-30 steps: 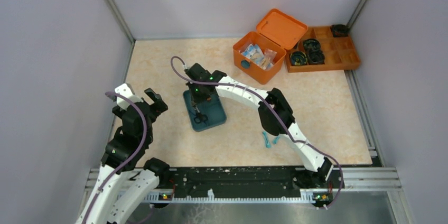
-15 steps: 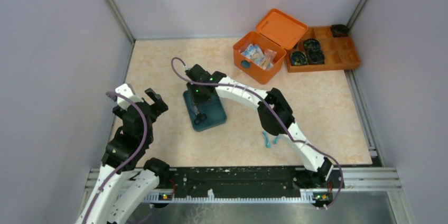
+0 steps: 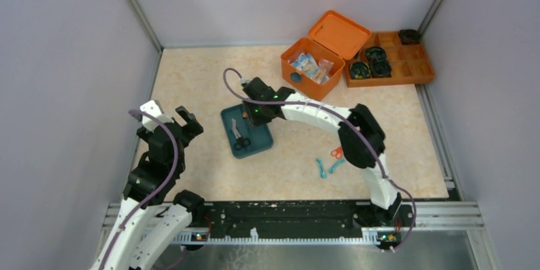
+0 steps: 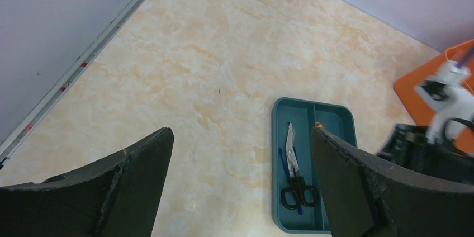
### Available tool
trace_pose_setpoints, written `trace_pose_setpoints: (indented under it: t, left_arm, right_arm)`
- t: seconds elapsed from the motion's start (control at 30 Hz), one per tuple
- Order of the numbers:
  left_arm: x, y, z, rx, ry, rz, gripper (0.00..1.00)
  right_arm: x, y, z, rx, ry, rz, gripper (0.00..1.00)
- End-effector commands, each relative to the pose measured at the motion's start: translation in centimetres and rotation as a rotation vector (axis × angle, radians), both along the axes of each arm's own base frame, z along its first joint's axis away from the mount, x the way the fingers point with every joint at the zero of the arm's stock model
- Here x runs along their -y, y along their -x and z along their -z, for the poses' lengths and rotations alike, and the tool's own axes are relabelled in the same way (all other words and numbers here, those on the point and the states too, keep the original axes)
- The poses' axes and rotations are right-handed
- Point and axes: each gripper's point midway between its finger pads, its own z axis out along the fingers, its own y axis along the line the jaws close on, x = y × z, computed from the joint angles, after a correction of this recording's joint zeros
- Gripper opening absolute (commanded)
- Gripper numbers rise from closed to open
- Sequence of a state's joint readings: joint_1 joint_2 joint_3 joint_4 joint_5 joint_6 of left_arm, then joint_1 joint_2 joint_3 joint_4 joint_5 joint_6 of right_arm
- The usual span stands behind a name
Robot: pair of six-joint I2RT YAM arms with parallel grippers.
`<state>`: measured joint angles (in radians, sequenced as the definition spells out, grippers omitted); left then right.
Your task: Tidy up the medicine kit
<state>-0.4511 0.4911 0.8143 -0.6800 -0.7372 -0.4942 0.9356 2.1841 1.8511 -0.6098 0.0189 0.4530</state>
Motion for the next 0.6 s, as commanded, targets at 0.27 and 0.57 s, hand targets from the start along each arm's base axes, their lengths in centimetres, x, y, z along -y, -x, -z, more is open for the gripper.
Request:
trace_pose_setpoints:
  t: [0.27, 0.57]
  left_arm:
    - [2.1, -2.2, 0.1, -0.007, -0.015, 0.08, 0.99]
    - [5.0, -4.4, 2.8, -0.078, -0.025, 0.198, 0.99]
  right_arm:
    - [19.8, 0.3, -2.1, 0.089, 0.131, 0.36, 0.32]
    - [29.2, 4.1, 1.6, 0.039, 0.23, 0.6, 0.39]
